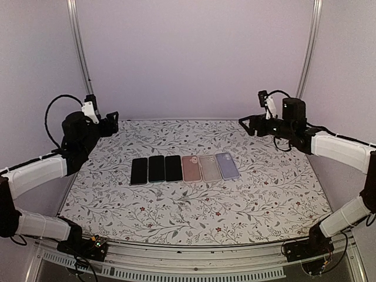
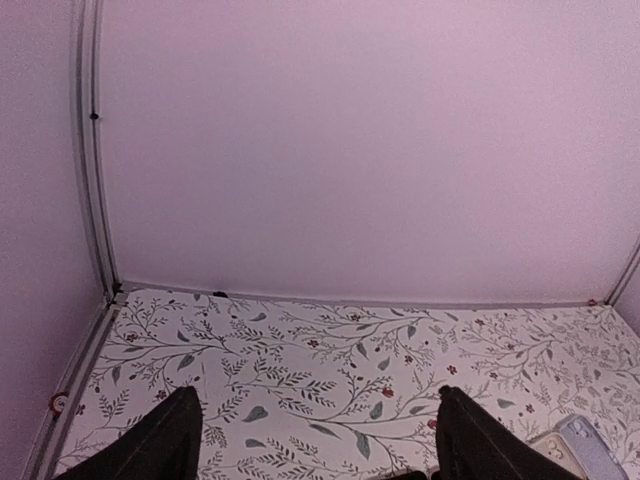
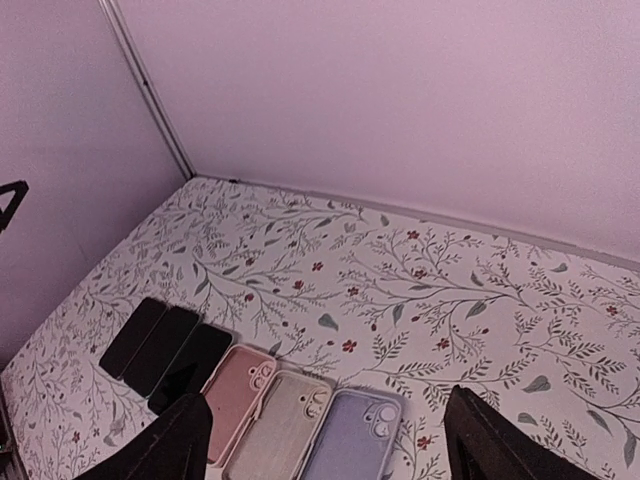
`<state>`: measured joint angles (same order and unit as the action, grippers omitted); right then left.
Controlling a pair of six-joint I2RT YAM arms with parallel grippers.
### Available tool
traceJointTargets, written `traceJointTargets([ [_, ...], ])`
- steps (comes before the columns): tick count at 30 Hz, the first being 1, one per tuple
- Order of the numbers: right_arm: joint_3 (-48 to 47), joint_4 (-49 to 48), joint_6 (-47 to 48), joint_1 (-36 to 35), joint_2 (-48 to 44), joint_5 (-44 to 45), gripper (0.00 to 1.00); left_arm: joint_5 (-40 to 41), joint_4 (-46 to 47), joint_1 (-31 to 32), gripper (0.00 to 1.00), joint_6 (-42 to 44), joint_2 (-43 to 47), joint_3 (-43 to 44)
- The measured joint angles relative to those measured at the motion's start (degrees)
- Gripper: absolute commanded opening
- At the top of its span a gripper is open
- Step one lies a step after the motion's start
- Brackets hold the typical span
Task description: Put the phone into the phone case
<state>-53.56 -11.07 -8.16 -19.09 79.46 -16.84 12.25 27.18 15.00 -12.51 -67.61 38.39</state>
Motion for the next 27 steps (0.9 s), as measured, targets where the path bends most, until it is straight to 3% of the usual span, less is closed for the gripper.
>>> traceJointTargets([
  [6,-16.4,22.1,-0.7,-11.6,12.6,12.3,0.6,-0.6,-17.1,9.4,0.74,-2.9,0.5,3.6],
  [11,-22.2,33.5,-2.0,-16.5,22.5,18.1,0.57,-4.6,-26.6,13.0,0.73,-5.2,-0.4,3.4],
  [18,-23.8,41.7,-3.8,-18.4,31.4,20.0,0.46,-6.0,-31.9,16.9,0.73,-6.2,-2.9,3.3],
  [27,-23.7,43.6,-5.6,-18.3,33.3,20.4,0.31,-6.7,-34.9,19.9,0.74,-6.4,-8.1,3.3],
])
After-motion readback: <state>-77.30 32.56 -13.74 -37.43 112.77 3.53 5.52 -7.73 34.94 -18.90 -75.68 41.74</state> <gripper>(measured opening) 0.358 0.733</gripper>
